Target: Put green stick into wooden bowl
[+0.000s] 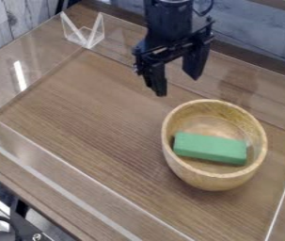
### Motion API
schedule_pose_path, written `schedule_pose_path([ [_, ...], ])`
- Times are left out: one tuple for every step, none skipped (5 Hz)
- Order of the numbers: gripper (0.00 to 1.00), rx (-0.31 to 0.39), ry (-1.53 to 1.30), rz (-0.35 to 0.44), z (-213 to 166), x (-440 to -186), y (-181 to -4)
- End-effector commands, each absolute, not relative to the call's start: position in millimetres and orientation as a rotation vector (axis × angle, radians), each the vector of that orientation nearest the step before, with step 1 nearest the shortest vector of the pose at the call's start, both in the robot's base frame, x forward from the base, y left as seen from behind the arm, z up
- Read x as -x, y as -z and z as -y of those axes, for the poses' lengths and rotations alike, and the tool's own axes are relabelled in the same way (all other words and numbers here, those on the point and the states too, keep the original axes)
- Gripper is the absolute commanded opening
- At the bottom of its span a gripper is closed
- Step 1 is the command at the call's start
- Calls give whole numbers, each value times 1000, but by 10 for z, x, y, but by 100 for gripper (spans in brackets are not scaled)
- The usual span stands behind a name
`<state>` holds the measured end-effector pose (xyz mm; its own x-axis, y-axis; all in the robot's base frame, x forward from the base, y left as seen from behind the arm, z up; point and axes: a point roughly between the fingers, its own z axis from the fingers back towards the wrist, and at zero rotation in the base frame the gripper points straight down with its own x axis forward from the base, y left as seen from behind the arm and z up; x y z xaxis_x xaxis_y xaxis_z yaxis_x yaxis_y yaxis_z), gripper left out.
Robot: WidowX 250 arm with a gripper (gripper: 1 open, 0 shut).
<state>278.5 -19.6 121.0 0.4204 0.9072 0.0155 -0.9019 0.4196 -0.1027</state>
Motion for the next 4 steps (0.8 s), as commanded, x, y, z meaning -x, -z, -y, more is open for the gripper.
schedule_pose_path([
  [0,123,-1122,118,167,-2764,-1370],
  [100,126,-1109,125,169,-2728,-1392],
  [100,125,-1130,132,56,-2665,-1342],
  [100,145,-1181,134,-23,-2658,-1303],
])
